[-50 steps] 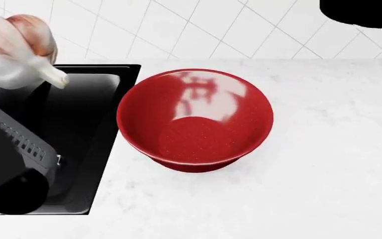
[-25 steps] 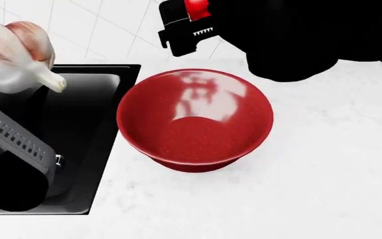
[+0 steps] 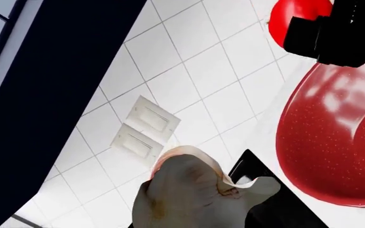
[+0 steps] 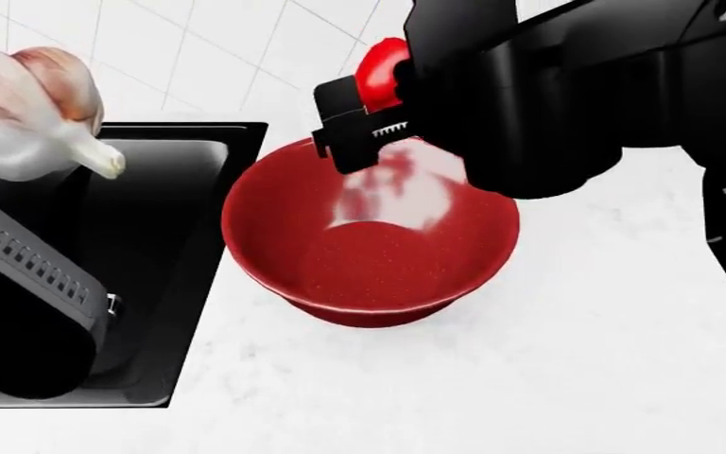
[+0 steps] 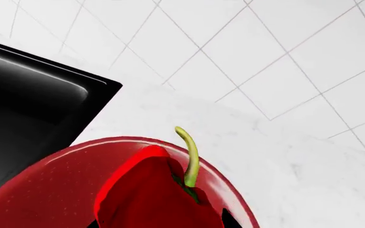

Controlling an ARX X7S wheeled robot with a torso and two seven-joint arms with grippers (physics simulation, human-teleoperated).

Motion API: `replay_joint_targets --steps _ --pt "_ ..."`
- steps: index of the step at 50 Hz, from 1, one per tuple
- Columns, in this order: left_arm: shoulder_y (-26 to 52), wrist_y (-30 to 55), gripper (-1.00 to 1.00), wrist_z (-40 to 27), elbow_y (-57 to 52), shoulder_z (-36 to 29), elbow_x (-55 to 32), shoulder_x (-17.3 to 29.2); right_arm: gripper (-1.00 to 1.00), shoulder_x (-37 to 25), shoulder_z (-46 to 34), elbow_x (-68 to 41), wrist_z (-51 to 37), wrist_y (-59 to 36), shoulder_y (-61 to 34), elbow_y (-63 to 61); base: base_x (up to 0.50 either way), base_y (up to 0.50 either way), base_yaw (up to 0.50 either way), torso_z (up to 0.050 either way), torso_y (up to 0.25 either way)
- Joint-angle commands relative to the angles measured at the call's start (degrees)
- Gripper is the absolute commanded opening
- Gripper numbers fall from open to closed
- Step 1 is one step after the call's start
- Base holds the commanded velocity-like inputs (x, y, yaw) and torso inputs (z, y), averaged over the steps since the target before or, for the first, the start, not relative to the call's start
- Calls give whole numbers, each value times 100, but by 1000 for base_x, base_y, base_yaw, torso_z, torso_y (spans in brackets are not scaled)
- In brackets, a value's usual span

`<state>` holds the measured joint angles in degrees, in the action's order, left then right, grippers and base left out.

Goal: There is a mixed pile of frozen fruits and vegetables on the counter. Locate all the frozen vegetables and place the items in a bowl on the counter. Take all the frozen fruits and defrost them in a running sink.

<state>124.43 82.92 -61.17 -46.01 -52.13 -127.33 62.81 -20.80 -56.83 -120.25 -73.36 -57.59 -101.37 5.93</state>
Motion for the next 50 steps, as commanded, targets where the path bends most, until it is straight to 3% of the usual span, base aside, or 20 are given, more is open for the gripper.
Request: replay_joint_targets --steps 1,50 --pt "-1 -14 -100 -17 2 -9 58 19 -100 8 -98 -316 -102 -116 107 -10 0 0 0 0 0" --pt "-86 16 -100 45 -71 -48 165 178 -100 217 -553 -433 428 -473 383 24 0 0 0 0 0"
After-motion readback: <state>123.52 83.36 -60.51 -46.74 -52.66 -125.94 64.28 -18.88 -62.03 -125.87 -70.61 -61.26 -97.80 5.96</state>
